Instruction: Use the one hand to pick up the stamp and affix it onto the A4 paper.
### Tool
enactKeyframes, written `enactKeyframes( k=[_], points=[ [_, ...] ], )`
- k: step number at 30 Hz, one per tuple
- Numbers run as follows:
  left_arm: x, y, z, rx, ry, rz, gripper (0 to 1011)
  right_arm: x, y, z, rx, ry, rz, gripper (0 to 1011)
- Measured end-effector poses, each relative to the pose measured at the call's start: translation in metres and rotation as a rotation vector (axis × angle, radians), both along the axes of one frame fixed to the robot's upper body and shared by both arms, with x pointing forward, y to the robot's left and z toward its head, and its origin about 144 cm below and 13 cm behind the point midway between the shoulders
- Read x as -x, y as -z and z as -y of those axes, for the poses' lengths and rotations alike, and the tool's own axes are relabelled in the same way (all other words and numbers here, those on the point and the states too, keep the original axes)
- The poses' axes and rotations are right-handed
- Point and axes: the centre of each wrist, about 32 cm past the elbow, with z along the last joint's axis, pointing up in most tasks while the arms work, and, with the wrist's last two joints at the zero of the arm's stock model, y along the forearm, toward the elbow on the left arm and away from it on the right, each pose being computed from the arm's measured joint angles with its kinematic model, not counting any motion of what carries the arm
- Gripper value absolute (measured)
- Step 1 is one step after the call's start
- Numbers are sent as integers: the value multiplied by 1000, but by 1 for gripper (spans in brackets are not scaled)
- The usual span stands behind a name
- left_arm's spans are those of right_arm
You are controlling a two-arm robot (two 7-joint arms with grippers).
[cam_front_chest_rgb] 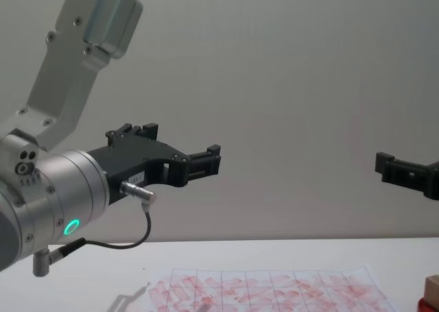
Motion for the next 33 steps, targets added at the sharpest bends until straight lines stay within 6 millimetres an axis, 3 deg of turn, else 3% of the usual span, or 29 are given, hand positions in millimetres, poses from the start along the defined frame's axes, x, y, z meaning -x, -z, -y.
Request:
enactKeyframes(
  k=[33],
  points=[
    [0,0,0,0,0,0,1001,5,2,3,-8,6,-16,1003]
  ],
)
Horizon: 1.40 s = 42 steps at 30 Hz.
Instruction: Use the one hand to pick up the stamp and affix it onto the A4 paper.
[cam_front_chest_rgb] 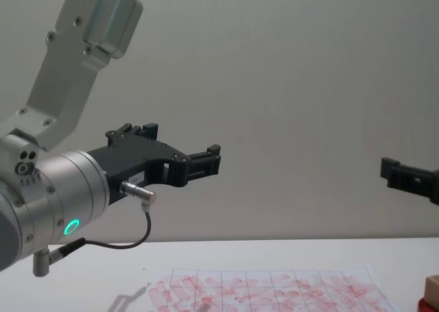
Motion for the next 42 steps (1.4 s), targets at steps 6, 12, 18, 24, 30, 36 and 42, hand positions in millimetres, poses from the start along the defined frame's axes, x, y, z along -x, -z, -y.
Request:
enactKeyframes(
  k=[6,12,18,24,30,36,42],
  points=[
    [0,0,0,0,0,0,1001,10,3,3,-15,29,-45,1003],
    [0,0,0,0,0,0,1001,20,7,6,-29,70,-105,1003],
    [0,0,0,0,0,0,1001,28,11,12,-29,118,-181,1003],
    [0,0,0,0,0,0,1001,31,15,18,-17,145,-247,1003],
    [0,0,0,0,0,0,1001,25,20,24,2,149,-304,1003],
    [0,0,0,0,0,0,1001,13,23,31,23,132,-343,1003],
    [0,0,0,0,0,0,1001,1,26,35,40,111,-372,1003]
  ],
)
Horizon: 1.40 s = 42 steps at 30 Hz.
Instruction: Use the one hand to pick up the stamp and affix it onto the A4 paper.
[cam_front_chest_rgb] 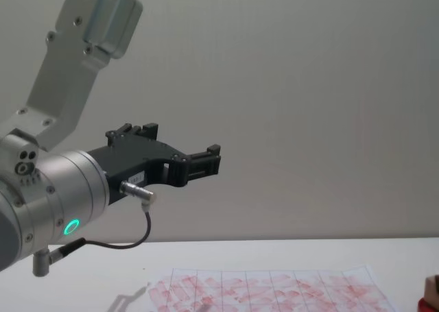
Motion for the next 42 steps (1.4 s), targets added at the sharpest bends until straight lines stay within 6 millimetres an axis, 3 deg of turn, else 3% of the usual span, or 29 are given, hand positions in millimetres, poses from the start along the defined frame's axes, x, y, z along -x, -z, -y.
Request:
enactKeyframes(
  k=[12,15,23,36,42],
  points=[
    [0,0,0,0,0,0,1001,-24,6,4,11,-49,-45,1000],
    [0,0,0,0,0,0,1001,-27,7,4,13,-56,-52,949],
    [0,0,0,0,0,0,1001,-33,9,5,14,-69,-64,739],
    [0,0,0,0,0,0,1001,-37,9,5,15,-77,-72,307],
    [0,0,0,0,0,0,1001,-38,10,5,15,-79,-73,218]
  ],
)
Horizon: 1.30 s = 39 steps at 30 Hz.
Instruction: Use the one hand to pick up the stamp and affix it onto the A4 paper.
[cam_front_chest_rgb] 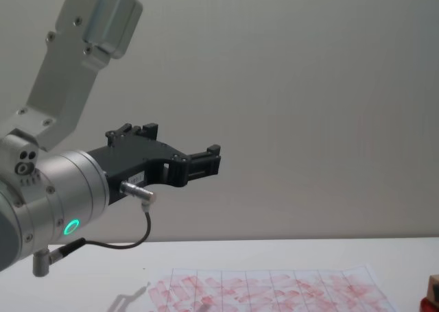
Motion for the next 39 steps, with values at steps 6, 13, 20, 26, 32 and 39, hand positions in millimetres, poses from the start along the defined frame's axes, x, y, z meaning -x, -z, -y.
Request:
enactKeyframes(
  k=[6,13,20,26,32,39],
  points=[
    [0,0,0,0,0,0,1001,-1,-1,-1,-1,-7,7,218],
    [0,0,0,0,0,0,1001,-6,-6,-4,-10,-54,56,218],
    [0,0,0,0,0,0,1001,-17,-13,-12,-36,-134,118,219],
    [0,0,0,0,0,0,1001,-28,-17,-20,-70,-212,155,219],
    [0,0,0,0,0,0,1001,-41,-18,-28,-104,-296,160,218],
    [0,0,0,0,0,0,1001,-50,-16,-34,-120,-365,114,219]
  ],
)
